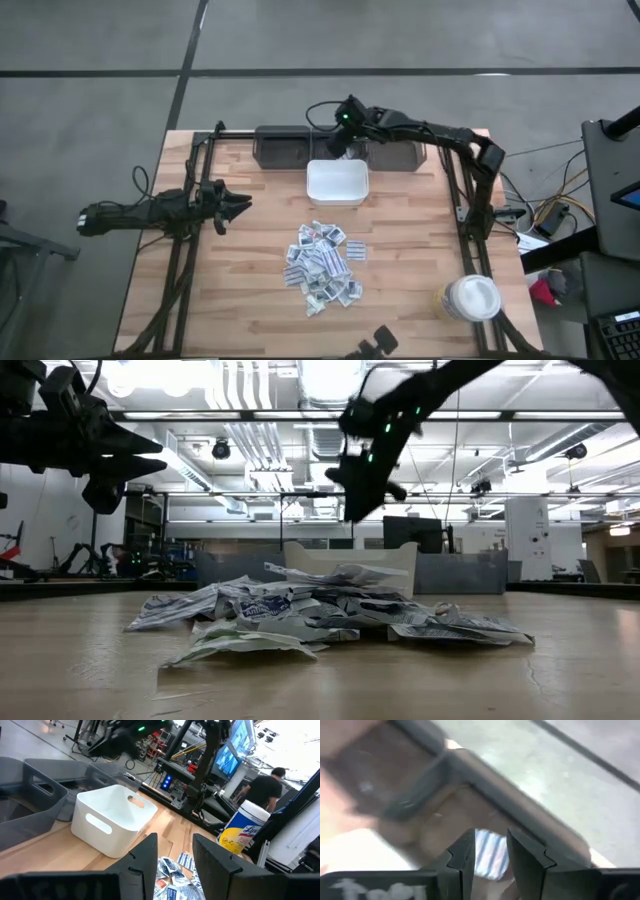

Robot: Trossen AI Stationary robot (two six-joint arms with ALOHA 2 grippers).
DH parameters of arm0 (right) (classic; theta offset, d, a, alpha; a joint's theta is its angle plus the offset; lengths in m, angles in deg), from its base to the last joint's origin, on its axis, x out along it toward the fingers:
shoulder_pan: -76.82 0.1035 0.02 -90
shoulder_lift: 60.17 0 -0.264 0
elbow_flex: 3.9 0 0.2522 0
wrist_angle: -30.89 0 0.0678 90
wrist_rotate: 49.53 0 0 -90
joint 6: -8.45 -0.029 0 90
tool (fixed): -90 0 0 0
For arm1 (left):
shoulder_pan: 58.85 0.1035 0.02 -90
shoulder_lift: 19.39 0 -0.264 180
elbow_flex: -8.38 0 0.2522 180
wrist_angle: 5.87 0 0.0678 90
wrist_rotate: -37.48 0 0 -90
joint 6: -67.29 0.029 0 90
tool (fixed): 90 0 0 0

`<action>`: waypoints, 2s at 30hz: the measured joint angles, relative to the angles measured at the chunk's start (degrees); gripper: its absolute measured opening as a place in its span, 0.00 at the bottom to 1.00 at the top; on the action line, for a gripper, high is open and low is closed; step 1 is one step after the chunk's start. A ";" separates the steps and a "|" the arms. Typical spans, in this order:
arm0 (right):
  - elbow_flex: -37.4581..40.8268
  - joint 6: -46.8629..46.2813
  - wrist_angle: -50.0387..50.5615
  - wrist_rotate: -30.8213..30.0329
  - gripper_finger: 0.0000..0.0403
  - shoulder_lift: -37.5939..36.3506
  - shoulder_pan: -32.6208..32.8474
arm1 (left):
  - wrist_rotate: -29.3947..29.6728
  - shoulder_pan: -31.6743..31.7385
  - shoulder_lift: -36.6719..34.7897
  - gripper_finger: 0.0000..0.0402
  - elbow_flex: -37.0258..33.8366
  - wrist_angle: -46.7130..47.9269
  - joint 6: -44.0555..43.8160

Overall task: Pick & Place First Aid Supplies
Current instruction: Put the blue bandage into the middle black bin

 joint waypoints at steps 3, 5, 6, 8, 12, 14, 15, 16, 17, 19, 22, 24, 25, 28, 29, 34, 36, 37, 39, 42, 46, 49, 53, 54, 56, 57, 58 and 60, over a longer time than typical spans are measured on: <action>-0.11 -1.74 4.67 3.34 0.26 -3.98 1.92 | 0.00 -0.02 0.01 0.31 0.00 0.04 0.08; -0.11 -3.61 8.22 5.38 0.24 -6.13 3.63 | 0.00 0.00 0.01 0.31 0.02 0.07 0.09; -0.11 -4.78 9.92 6.61 0.24 -7.02 4.58 | 0.00 -0.02 0.01 0.31 0.02 0.07 0.16; -0.09 -7.08 13.41 8.46 0.22 -8.71 6.93 | 0.00 0.00 0.01 0.31 0.02 0.08 0.20; -0.09 -11.19 19.71 9.59 0.20 -10.51 12.40 | 0.00 0.00 0.01 0.31 0.02 0.31 0.20; -0.09 -12.78 22.95 9.60 0.20 -10.62 15.43 | 0.00 -0.01 0.01 0.31 0.02 0.55 0.21; -0.04 -13.28 24.52 9.61 0.20 -10.62 16.95 | 0.00 -0.02 0.01 0.31 0.05 0.71 0.22; -0.04 -13.57 25.90 9.59 0.20 -10.58 18.51 | 0.00 0.00 0.01 0.31 0.09 0.85 0.22; -0.02 -13.68 27.09 9.63 0.20 -10.55 20.20 | 0.00 -0.02 0.01 0.31 0.09 0.87 0.22; 0.43 -13.66 28.84 9.63 0.20 -10.53 23.24 | -0.02 -0.02 0.01 0.31 0.11 1.08 0.22; 2.01 -13.25 28.84 9.59 0.22 -10.48 27.34 | 0.00 -0.01 0.01 0.31 0.11 1.11 0.24; 2.81 -12.70 28.81 9.54 0.22 -10.45 29.67 | 0.00 0.00 0.01 0.31 0.13 1.14 0.24; 3.18 -12.57 28.78 9.53 0.23 -10.45 30.58 | 0.00 0.00 0.01 0.31 0.11 1.14 0.26; 4.96 -12.46 28.57 9.41 0.24 -10.45 32.75 | 0.00 0.00 0.01 0.31 0.11 1.18 0.26; 5.70 -12.48 28.61 9.41 0.25 -10.43 33.31 | 0.00 -0.01 0.01 0.31 0.11 1.18 0.26; 8.96 -12.59 27.27 9.39 0.29 -10.40 35.32 | 0.00 -0.02 0.01 0.31 0.11 1.22 0.71; 10.71 -12.57 24.71 9.39 0.32 -10.40 35.92 | 0.00 -0.01 0.01 0.31 0.11 1.25 2.79; 11.52 -12.57 23.66 9.39 0.33 -10.40 36.21 | -0.01 -0.01 0.01 0.31 0.11 1.25 4.28; 13.13 -12.53 21.54 9.39 0.35 -10.40 36.69 | 0.00 0.00 0.01 0.31 0.11 1.27 7.67; 15.98 -12.41 18.37 9.41 0.38 -10.38 37.56 | 0.00 -0.01 0.01 0.31 0.11 1.29 12.05; 18.52 -10.64 15.19 9.43 0.41 -10.34 38.35 | -0.01 0.00 0.01 0.31 0.11 1.31 17.37; 20.10 -9.90 13.66 9.41 0.42 -10.34 38.37 | 0.00 -0.02 0.01 0.31 0.11 1.31 19.40; 21.89 -10.00 11.70 9.37 0.42 -10.34 38.33 | 0.00 -0.02 0.01 0.31 0.11 1.31 19.10; 22.47 -10.01 10.98 9.37 0.42 -10.34 38.33 | 0.00 -0.01 0.01 0.31 0.11 1.31 19.06; 23.74 -10.02 9.01 9.38 0.42 -10.34 38.35 | 0.00 -0.02 0.01 0.31 0.11 1.31 19.04; 24.43 -10.13 8.20 9.37 0.42 -10.34 38.35 | 0.00 -0.01 0.01 0.31 0.11 1.31 19.02; 25.13 -10.27 7.60 9.37 0.42 -10.34 38.33 | 0.00 0.00 0.01 0.31 0.11 1.33 19.02; 26.27 -10.68 6.38 9.32 0.41 -10.34 38.33 | 0.00 0.00 0.01 0.31 0.11 1.33 18.99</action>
